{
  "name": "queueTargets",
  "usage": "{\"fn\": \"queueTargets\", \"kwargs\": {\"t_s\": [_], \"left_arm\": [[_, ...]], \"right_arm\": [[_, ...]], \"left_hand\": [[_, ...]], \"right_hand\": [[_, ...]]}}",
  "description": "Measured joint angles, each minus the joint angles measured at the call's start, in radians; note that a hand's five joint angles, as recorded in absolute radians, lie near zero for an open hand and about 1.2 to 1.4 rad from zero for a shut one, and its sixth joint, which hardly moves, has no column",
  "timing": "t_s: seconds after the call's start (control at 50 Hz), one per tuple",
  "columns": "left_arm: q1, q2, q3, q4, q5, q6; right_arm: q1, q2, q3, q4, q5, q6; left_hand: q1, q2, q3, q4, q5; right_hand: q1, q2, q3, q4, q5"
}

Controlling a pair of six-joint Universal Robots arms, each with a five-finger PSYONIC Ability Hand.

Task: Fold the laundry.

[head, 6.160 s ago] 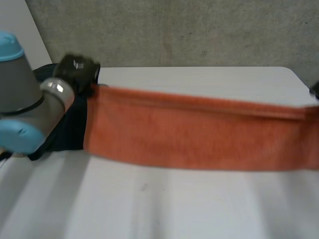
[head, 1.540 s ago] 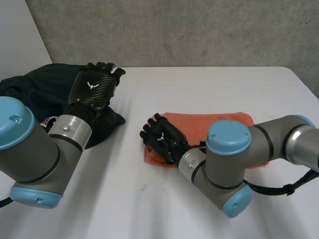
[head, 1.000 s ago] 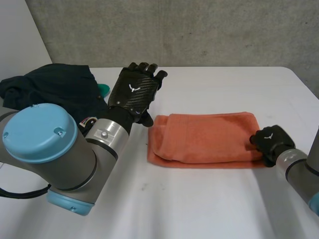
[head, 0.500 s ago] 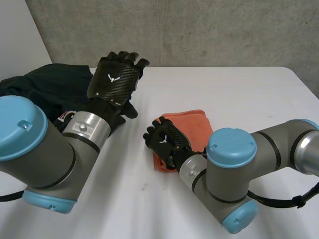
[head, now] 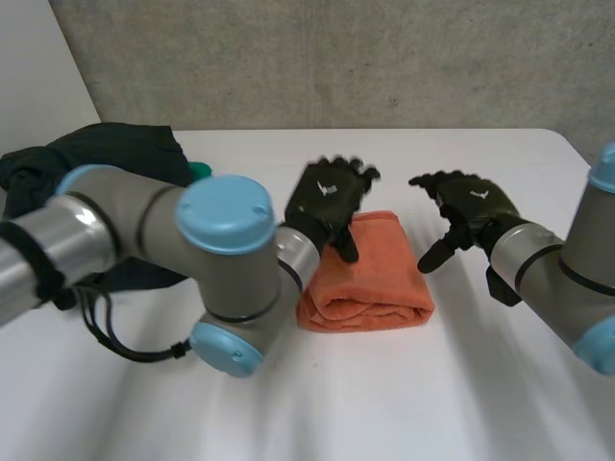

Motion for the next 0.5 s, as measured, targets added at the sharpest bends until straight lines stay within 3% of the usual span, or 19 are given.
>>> {"fn": "queueTargets", "kwargs": {"t_s": [0.16,0.26,0.4,0.5], "left_arm": [[-0.005,-0.088,0.04,-0.134,-0.09,0.015],[0.017,-0.081,-0.015,-0.18,-0.143,0.097],[0.025,-0.055,-0.079,-0.176,-0.148,0.254],[0.026,0.014,-0.1,-0.143,-0.135,0.288]], "right_arm": [[0.006,0.183,-0.131,0.105,-0.061,-0.015],[0.011,0.273,-0.176,0.134,-0.07,-0.088],[0.022,0.244,-0.17,0.131,0.01,-0.224],[0.022,0.15,-0.108,0.087,0.098,-0.225]], "left_hand": [[0.0,0.0,0.0,0.0,0.0],[0.0,0.0,0.0,0.0,0.0],[-0.002,0.0,0.0,0.0,-0.001],[-0.002,0.0,0.0,0.0,-0.002]], "right_hand": [[0.0,0.0,0.0,0.0,0.0],[0.089,0.099,0.097,0.095,0.091],[0.136,0.148,0.138,0.137,0.101],[0.133,0.146,0.136,0.137,0.13]]}}
